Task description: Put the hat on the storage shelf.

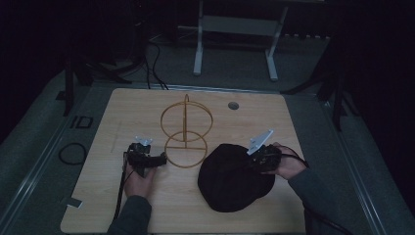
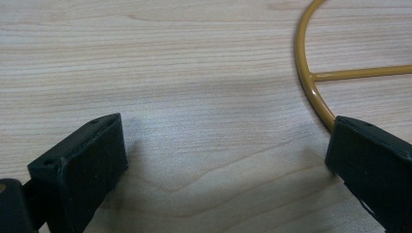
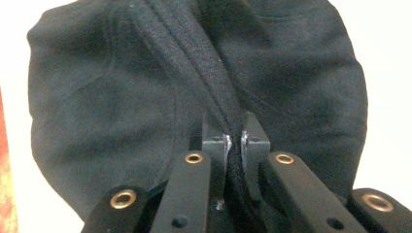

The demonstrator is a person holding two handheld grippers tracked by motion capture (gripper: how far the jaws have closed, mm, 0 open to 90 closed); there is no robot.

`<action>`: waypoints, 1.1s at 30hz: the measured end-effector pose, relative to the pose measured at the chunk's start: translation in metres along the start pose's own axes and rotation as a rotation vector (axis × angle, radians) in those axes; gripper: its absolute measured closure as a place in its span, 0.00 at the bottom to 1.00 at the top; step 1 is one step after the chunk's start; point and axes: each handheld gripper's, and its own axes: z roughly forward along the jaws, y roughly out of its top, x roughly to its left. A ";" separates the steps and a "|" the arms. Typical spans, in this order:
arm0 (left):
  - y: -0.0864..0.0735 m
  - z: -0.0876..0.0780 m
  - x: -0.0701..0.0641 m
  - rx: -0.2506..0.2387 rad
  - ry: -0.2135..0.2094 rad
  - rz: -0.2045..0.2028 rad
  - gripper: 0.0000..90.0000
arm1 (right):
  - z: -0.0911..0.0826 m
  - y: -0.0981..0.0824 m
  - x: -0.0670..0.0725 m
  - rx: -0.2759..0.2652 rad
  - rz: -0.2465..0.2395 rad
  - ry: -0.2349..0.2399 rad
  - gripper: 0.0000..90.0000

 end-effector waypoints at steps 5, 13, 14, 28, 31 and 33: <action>0.000 0.000 0.000 -0.001 0.000 0.000 0.01 | -0.005 0.005 0.001 0.020 -0.026 -0.003 0.94; 0.000 0.000 0.000 0.000 0.000 0.001 0.01 | -0.015 0.010 0.001 0.026 -0.033 -0.015 0.95; 0.000 0.000 0.000 0.000 0.000 0.000 0.01 | -0.017 0.010 0.000 0.024 -0.037 -0.018 0.95; 0.000 0.000 0.000 0.000 0.000 0.000 0.01 | -0.038 0.012 -0.006 -0.008 0.000 -0.074 0.95; 0.000 0.000 0.000 0.001 0.000 0.001 0.01 | -0.041 0.012 -0.009 -0.012 0.029 -0.086 0.95; 0.000 0.000 0.000 0.001 0.000 0.000 0.01 | -0.041 0.012 -0.011 -0.009 0.049 -0.103 0.95</action>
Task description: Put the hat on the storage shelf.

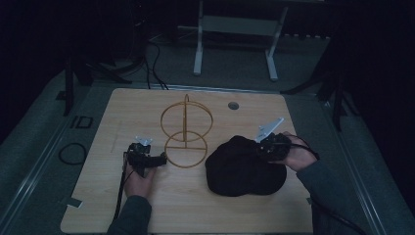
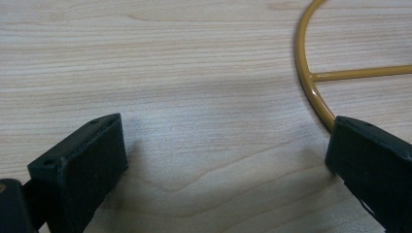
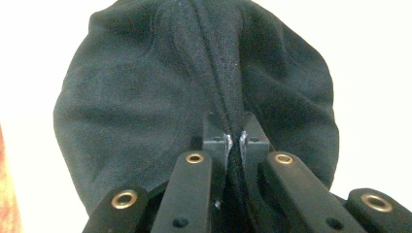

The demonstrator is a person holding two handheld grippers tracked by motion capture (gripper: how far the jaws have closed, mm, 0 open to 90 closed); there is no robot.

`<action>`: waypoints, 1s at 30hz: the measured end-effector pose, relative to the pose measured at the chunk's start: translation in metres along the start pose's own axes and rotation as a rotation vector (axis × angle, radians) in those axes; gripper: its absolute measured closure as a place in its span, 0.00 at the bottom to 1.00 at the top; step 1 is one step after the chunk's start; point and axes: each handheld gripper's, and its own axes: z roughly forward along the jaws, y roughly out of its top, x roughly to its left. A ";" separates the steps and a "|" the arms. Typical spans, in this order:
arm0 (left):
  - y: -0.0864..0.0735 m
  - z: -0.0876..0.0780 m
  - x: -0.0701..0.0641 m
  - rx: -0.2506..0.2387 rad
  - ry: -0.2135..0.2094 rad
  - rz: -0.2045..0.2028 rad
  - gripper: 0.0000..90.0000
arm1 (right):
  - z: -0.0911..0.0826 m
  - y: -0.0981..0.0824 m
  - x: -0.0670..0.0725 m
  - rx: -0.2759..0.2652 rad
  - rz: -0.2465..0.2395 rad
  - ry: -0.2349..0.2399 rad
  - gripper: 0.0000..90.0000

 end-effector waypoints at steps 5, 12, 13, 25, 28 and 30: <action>0.000 0.000 0.000 0.001 0.000 0.000 0.01 | -0.002 0.004 -0.002 0.007 0.030 -0.032 0.95; 0.000 0.000 0.000 0.001 0.000 0.000 0.01 | -0.006 0.008 -0.006 0.007 0.087 -0.086 0.95; 0.000 0.000 0.000 0.000 0.000 -0.001 0.01 | -0.006 0.008 -0.007 0.009 0.095 -0.096 0.95; 0.000 0.000 0.000 0.000 0.000 0.000 0.01 | -0.015 0.013 -0.012 -0.024 0.209 -0.194 0.95; 0.000 0.000 0.000 0.001 0.000 0.000 0.01 | -0.016 0.013 -0.013 -0.024 0.228 -0.200 0.95; 0.000 0.000 0.000 0.000 0.000 -0.001 0.01 | -0.017 0.014 -0.014 -0.032 0.242 -0.213 0.95</action>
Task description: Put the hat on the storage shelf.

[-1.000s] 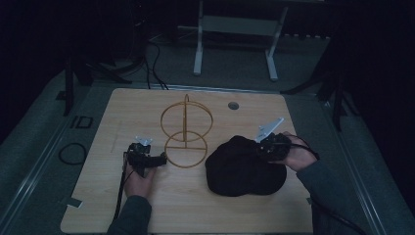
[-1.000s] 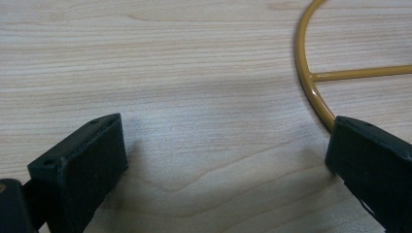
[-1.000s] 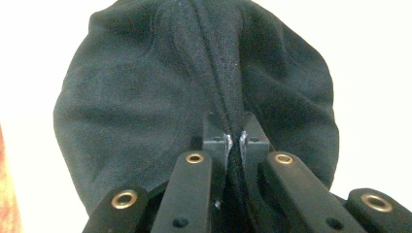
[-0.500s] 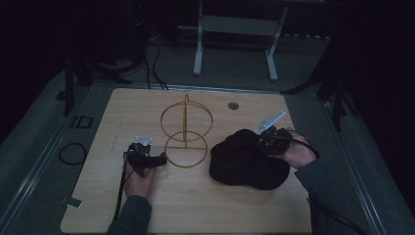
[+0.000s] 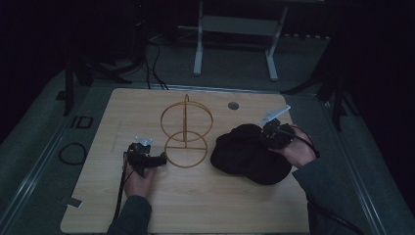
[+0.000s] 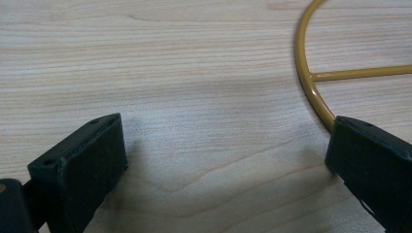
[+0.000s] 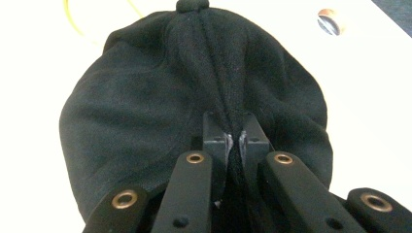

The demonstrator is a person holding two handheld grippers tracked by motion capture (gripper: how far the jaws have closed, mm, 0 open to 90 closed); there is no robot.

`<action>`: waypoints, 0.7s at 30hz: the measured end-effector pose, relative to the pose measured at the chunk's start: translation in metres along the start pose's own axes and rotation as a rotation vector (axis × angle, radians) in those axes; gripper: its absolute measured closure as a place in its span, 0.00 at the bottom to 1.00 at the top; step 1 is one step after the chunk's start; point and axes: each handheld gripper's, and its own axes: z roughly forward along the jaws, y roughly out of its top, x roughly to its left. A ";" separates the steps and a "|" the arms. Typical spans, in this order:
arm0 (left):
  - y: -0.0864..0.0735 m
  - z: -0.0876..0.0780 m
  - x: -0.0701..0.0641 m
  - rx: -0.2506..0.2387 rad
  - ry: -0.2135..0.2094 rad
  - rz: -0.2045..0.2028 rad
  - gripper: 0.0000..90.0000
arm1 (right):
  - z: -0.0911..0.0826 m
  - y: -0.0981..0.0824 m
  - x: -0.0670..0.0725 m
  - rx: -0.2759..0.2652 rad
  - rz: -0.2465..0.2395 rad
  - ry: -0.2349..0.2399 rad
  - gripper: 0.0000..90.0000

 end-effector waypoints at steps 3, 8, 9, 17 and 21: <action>0.000 0.000 0.000 0.000 0.000 0.000 0.01 | 0.000 0.001 -0.001 -0.004 0.021 -0.009 0.95; 0.000 0.000 0.000 0.000 -0.001 0.000 0.01 | 0.001 0.003 -0.004 -0.019 0.064 -0.007 0.95; 0.000 0.000 0.000 0.000 -0.001 0.000 0.01 | 0.001 0.003 -0.004 -0.025 0.072 -0.011 0.95; 0.000 0.000 0.000 0.001 0.000 0.000 0.01 | -0.003 0.007 -0.007 -0.076 0.133 -0.042 0.95; 0.000 0.000 0.000 0.001 0.000 0.000 0.01 | -0.006 0.009 -0.010 -0.116 0.177 -0.063 0.95</action>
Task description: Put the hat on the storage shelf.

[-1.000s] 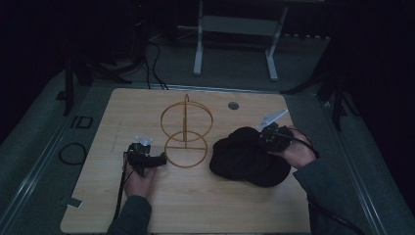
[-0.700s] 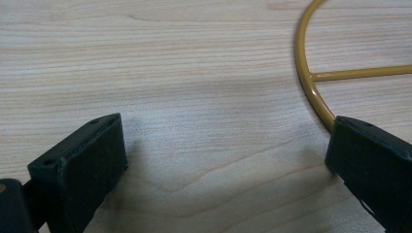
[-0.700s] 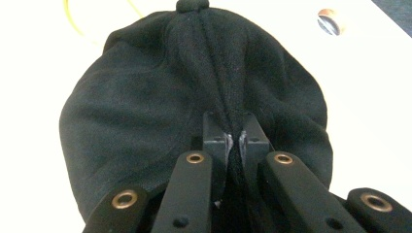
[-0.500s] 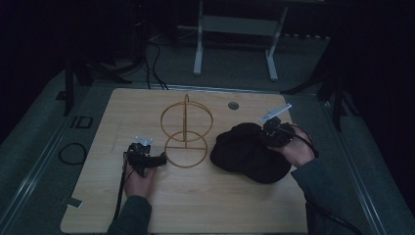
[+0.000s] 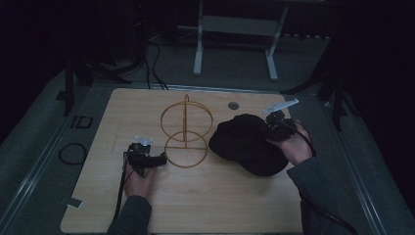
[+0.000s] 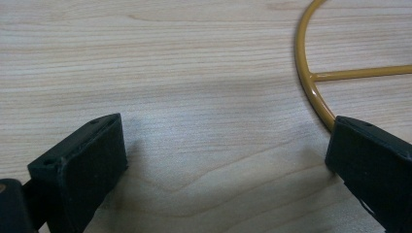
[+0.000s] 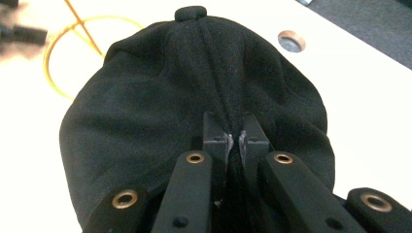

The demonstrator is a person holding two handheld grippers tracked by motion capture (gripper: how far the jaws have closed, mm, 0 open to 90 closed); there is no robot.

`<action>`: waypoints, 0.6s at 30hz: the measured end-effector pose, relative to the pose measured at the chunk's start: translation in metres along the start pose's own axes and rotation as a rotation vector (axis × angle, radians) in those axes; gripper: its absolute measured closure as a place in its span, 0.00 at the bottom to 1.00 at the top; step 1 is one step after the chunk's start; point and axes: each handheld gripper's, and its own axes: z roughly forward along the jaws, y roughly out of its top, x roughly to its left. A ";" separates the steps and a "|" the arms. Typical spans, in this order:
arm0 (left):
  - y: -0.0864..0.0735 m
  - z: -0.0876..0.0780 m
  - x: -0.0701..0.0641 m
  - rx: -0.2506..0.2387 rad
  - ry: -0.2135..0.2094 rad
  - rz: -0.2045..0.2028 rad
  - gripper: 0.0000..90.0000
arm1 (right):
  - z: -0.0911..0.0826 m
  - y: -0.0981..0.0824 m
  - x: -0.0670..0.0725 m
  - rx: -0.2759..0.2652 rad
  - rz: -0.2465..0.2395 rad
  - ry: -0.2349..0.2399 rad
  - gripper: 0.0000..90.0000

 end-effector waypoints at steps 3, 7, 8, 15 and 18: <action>0.000 0.000 0.000 -0.001 0.000 -0.001 0.01 | -0.001 0.001 -0.002 -0.016 0.014 -0.008 0.95; 0.000 0.000 0.000 -0.001 0.000 -0.001 0.01 | -0.003 0.004 -0.004 -0.036 0.041 -0.021 0.95; 0.000 0.000 0.000 -0.001 0.000 -0.001 0.01 | -0.003 0.005 -0.004 -0.039 0.044 -0.019 0.95; 0.000 0.000 0.000 -0.001 0.000 -0.001 0.01 | -0.006 0.008 -0.007 -0.078 0.075 -0.026 0.95; 0.000 0.000 0.000 -0.001 0.000 0.001 0.01 | -0.006 0.010 -0.008 -0.082 0.075 -0.042 0.95</action>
